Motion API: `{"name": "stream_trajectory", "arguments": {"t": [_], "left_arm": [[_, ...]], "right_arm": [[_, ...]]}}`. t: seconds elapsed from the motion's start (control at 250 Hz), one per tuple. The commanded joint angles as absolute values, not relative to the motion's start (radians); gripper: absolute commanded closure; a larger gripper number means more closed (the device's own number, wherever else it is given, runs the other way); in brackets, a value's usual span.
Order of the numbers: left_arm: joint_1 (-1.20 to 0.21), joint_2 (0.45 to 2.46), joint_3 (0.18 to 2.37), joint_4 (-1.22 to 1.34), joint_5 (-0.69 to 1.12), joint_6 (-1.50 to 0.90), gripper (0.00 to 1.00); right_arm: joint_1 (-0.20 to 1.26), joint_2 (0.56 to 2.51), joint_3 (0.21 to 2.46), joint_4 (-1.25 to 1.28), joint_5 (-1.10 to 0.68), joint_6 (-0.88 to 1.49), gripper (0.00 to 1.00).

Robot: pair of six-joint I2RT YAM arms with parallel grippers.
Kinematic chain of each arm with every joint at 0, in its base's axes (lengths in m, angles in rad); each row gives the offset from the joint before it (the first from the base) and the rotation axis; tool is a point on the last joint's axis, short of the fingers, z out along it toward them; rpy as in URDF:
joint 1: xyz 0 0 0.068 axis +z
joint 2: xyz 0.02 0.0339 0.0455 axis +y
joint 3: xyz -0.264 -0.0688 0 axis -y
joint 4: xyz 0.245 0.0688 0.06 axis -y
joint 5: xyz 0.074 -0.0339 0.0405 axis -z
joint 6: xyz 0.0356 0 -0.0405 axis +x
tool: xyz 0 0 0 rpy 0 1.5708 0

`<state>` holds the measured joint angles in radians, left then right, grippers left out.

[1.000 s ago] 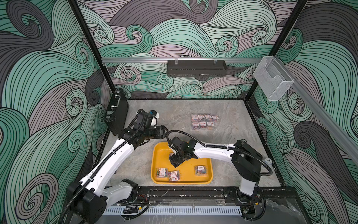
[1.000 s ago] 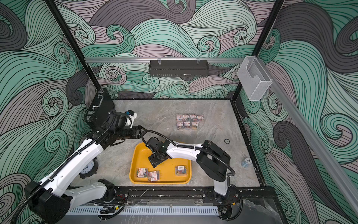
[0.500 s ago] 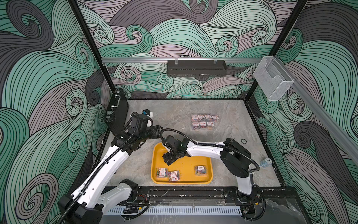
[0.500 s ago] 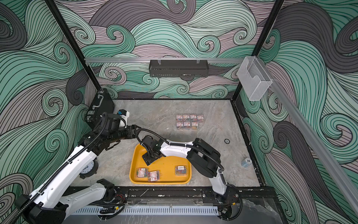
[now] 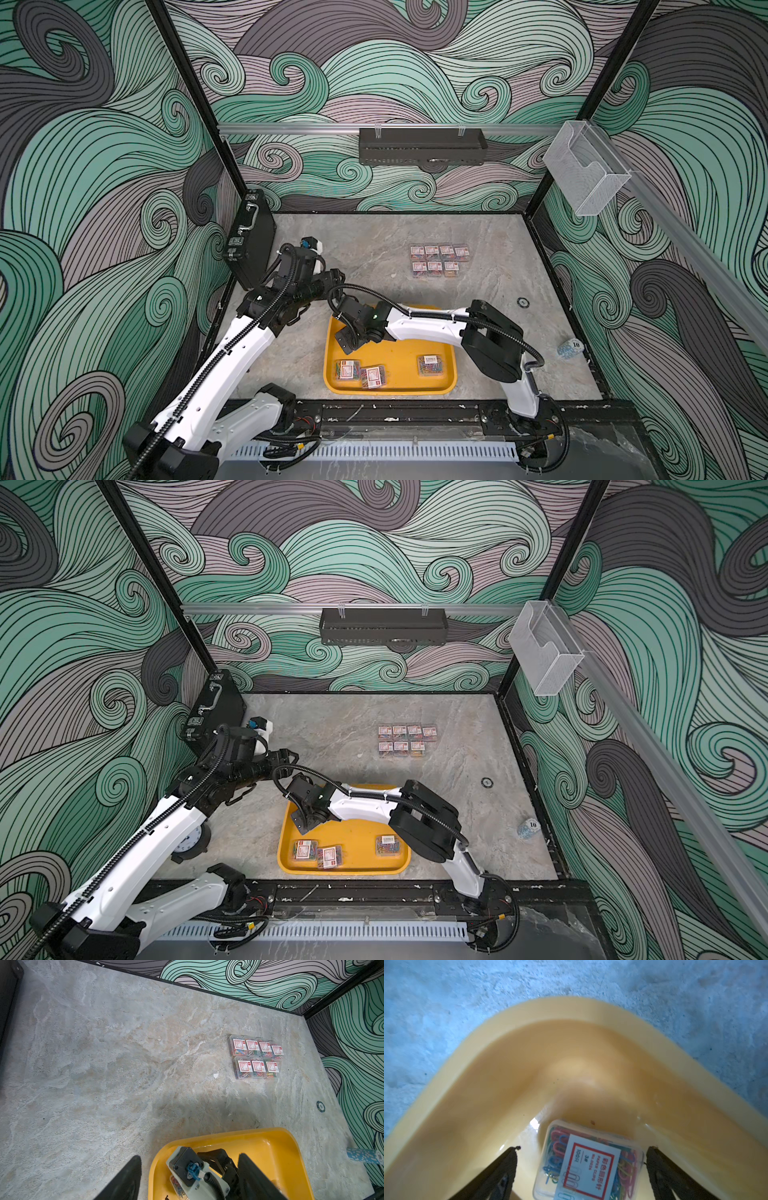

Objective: Take the paper clips out of the storage box
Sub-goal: Pick up the boxed paper clips from the storage box.

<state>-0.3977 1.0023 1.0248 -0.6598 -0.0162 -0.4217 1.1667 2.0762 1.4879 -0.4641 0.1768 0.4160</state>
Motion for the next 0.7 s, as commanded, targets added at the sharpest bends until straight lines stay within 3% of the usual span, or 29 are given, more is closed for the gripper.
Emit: {"name": "stream_trajectory", "arguments": {"t": [0.0, 0.344, 0.695], "left_arm": [[-0.393, 0.98, 1.019, -0.676, -0.031, -0.426, 0.29], [-0.392, 0.969, 1.016, -0.675, -0.025, -0.426, 0.29], [-0.391, 0.982, 1.019, -0.66, -0.009, -0.431, 0.28]], "right_arm": [[1.172, 2.056, 1.468, -0.512, 0.294, 0.432, 0.05], [1.15, 1.867, 1.231, -0.53, 0.408, 0.367, 0.12], [1.092, 1.704, 1.116, -0.529, 0.335, 0.353, 0.25]]}}
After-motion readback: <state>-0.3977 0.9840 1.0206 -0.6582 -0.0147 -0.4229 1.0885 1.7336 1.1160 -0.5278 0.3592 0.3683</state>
